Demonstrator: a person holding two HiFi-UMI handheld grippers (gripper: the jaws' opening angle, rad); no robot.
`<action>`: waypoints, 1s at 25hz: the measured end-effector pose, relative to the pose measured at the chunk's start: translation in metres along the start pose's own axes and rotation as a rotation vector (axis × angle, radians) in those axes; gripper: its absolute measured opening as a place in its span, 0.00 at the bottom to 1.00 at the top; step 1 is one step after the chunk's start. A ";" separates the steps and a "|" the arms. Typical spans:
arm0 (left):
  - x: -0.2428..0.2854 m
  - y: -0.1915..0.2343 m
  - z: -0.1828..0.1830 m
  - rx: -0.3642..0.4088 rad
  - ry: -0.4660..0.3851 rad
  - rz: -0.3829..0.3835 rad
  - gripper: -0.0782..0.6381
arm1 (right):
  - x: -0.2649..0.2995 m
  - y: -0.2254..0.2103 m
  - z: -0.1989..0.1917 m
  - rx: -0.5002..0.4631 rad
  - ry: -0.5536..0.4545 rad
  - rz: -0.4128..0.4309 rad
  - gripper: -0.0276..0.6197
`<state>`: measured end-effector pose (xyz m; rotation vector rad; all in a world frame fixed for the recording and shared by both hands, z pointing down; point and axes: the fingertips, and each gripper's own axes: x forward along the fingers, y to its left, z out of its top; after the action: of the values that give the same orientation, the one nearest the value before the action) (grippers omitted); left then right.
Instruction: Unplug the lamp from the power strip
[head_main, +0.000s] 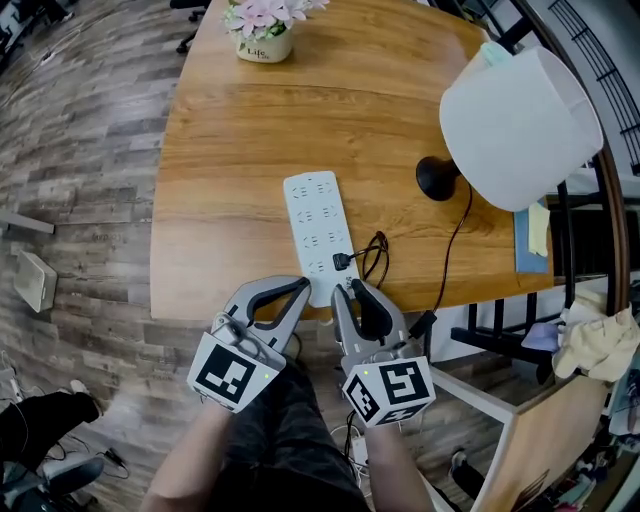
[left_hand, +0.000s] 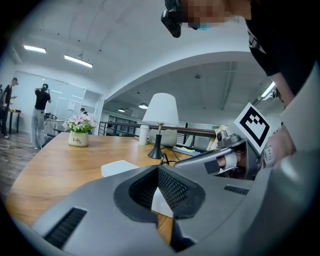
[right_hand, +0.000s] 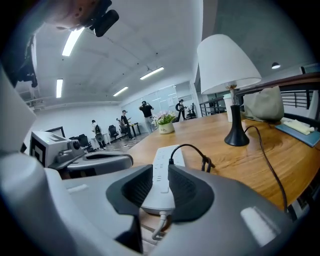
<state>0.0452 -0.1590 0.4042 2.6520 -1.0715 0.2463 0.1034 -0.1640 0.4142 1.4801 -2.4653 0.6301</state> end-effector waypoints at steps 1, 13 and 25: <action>0.003 0.001 -0.001 0.006 0.006 -0.001 0.10 | 0.002 0.000 -0.001 0.002 0.008 0.003 0.19; 0.025 0.015 -0.011 0.060 0.098 0.003 0.10 | 0.024 -0.014 -0.001 0.008 0.079 -0.031 0.19; 0.048 0.023 -0.026 0.165 0.235 0.017 0.10 | 0.038 -0.024 -0.007 -0.069 0.180 -0.056 0.19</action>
<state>0.0617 -0.1976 0.4454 2.6702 -1.0371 0.6591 0.1058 -0.2008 0.4404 1.3966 -2.2791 0.6309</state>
